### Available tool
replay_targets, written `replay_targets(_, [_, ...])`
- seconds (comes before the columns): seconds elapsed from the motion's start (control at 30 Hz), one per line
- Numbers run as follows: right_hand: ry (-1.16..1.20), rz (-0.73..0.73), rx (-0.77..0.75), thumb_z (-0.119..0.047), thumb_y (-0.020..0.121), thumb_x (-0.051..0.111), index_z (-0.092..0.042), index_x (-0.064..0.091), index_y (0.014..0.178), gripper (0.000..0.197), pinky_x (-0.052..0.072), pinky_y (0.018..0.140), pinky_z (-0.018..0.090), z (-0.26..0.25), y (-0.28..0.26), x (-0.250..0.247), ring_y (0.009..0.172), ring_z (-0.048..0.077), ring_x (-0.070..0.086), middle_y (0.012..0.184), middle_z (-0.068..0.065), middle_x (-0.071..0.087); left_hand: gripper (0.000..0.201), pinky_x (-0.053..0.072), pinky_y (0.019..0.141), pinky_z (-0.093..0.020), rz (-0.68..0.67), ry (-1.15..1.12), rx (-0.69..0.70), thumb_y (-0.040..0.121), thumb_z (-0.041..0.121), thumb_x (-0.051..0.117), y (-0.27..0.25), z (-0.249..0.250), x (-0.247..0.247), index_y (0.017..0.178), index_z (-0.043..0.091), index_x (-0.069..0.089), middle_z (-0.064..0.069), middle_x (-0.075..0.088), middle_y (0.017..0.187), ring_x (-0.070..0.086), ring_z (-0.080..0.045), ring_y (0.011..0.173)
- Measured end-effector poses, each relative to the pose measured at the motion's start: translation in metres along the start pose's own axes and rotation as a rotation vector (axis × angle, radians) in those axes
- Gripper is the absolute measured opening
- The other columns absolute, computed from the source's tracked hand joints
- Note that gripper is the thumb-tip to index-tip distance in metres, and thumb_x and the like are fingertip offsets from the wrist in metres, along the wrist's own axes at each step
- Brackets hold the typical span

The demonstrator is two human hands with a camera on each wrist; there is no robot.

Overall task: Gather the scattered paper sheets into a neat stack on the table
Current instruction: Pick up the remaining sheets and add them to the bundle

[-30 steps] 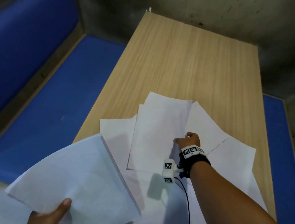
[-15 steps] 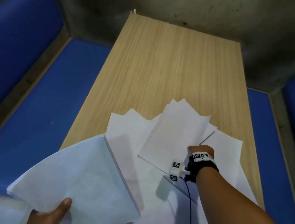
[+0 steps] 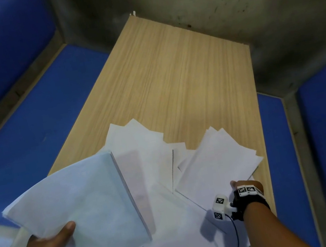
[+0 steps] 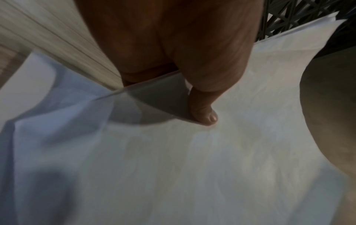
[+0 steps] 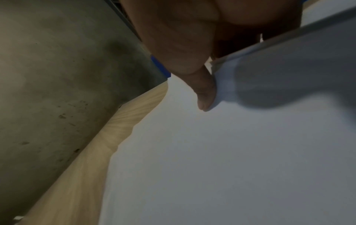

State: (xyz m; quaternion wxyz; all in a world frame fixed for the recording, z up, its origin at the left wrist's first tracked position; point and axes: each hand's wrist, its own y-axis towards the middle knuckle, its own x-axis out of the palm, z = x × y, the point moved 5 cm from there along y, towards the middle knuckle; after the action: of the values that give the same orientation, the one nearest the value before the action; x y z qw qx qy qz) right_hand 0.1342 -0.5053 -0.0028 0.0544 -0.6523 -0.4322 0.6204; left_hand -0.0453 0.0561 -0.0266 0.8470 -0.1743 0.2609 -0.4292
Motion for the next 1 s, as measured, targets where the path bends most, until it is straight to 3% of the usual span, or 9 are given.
replay_targets(0.07, [-0.309, 0.034, -0.064, -0.037, 0.080, 0.055, -0.030, 0.056, 0.119, 0.039, 0.050, 0.072, 0.022, 0.003, -0.013, -0.003, 0.094, 0.021, 0.065, 0.086, 0.001, 0.054, 0.080, 0.045, 0.103, -0.062, -0.034, 0.004, 0.014, 0.058, 0.042, 0.090, -0.008, 0.007, 0.008, 0.122, 0.002, 0.064, -0.014, 0.072, 0.116, 0.065, -0.038, 0.112])
replay_targets(0.2, [-0.296, 0.084, -0.086, -0.037, 0.080, 0.055, -0.028, 0.051, 0.094, 0.017, 0.054, 0.081, 0.024, 0.014, -0.022, -0.007, 0.090, 0.021, 0.065, 0.069, -0.002, 0.047, 0.059, 0.045, 0.103, -0.059, -0.076, 0.009, 0.044, 0.068, 0.032, 0.088, -0.019, 0.018, 0.021, 0.114, 0.002, 0.066, -0.015, 0.073, 0.111, 0.066, -0.036, 0.108])
replay_targets(0.3, [-0.209, 0.037, -0.135, -0.041, 0.077, 0.060, -0.027, 0.056, 0.092, 0.021, 0.054, 0.077, 0.022, 0.018, -0.018, -0.007, 0.099, 0.021, 0.068, 0.084, 0.000, 0.062, 0.038, 0.047, 0.101, -0.058, -0.107, 0.024, 0.024, 0.080, 0.018, 0.082, -0.025, 0.022, 0.028, 0.111, 0.001, 0.068, -0.017, 0.073, 0.109, 0.066, -0.037, 0.105])
replay_targets(0.43, [0.130, 0.131, -0.192, -0.013, 0.089, 0.062, -0.004, 0.057, 0.109, 0.023, 0.044, 0.062, 0.027, 0.020, -0.010, -0.020, 0.089, 0.032, 0.060, 0.110, 0.016, 0.064, 0.050, 0.050, 0.097, -0.058, -0.149, -0.018, 0.033, 0.067, 0.034, 0.083, -0.040, 0.033, 0.037, 0.106, 0.006, 0.070, -0.012, 0.076, 0.106, 0.068, -0.034, 0.101])
replay_targets(0.57, [0.413, 0.206, -0.375, -0.005, 0.090, 0.064, -0.002, 0.058, 0.118, 0.029, 0.044, 0.084, 0.032, 0.012, -0.018, -0.044, 0.104, 0.036, 0.063, 0.108, 0.015, 0.064, 0.063, 0.052, 0.094, -0.058, -0.131, 0.028, -0.003, 0.054, 0.052, 0.084, -0.045, 0.029, 0.044, 0.096, 0.007, 0.072, -0.010, 0.077, 0.100, 0.070, -0.033, 0.097])
replay_targets(0.63, [0.456, 0.162, -0.519, -0.006, 0.091, 0.065, -0.006, 0.061, 0.122, 0.032, 0.043, 0.092, 0.032, 0.008, -0.035, -0.059, 0.111, 0.029, 0.061, 0.117, 0.012, 0.066, 0.069, 0.054, 0.091, -0.059, -0.128, 0.038, -0.019, 0.050, 0.058, 0.084, -0.042, 0.022, 0.048, 0.094, 0.006, 0.073, -0.010, 0.079, 0.096, 0.072, -0.034, 0.094])
replay_targets(0.73, [0.492, 0.050, -0.672, -0.007, 0.089, 0.069, -0.019, 0.068, 0.100, 0.017, 0.052, 0.086, 0.036, 0.010, -0.059, -0.078, 0.096, 0.023, 0.068, 0.097, -0.003, 0.074, 0.057, 0.054, 0.089, -0.057, -0.129, 0.050, -0.016, 0.060, 0.049, 0.085, -0.046, 0.026, 0.061, 0.094, 0.006, 0.073, -0.013, 0.077, 0.096, 0.070, -0.035, 0.094])
replay_targets(0.87, [0.536, -0.179, -0.781, -0.001, 0.084, 0.072, -0.020, 0.070, 0.091, 0.020, 0.057, 0.066, 0.014, 0.012, -0.096, -0.079, 0.077, -0.001, 0.073, 0.077, -0.021, 0.077, 0.035, 0.055, 0.086, -0.052, -0.142, 0.037, 0.027, 0.080, 0.029, 0.083, -0.058, 0.033, 0.080, 0.099, 0.003, 0.071, -0.016, 0.074, 0.098, 0.069, -0.035, 0.095])
replay_targets(1.0, [0.535, -0.368, -0.796, -0.040, 0.066, 0.084, -0.013, 0.071, 0.108, 0.052, 0.060, 0.079, 0.030, 0.016, -0.123, -0.060, 0.091, 0.014, 0.075, 0.098, -0.003, 0.079, 0.027, 0.051, 0.065, -0.036, -0.161, 0.072, 0.034, 0.086, 0.023, 0.077, -0.071, 0.035, 0.101, 0.097, 0.000, 0.071, -0.012, 0.073, 0.082, 0.070, -0.033, 0.082])
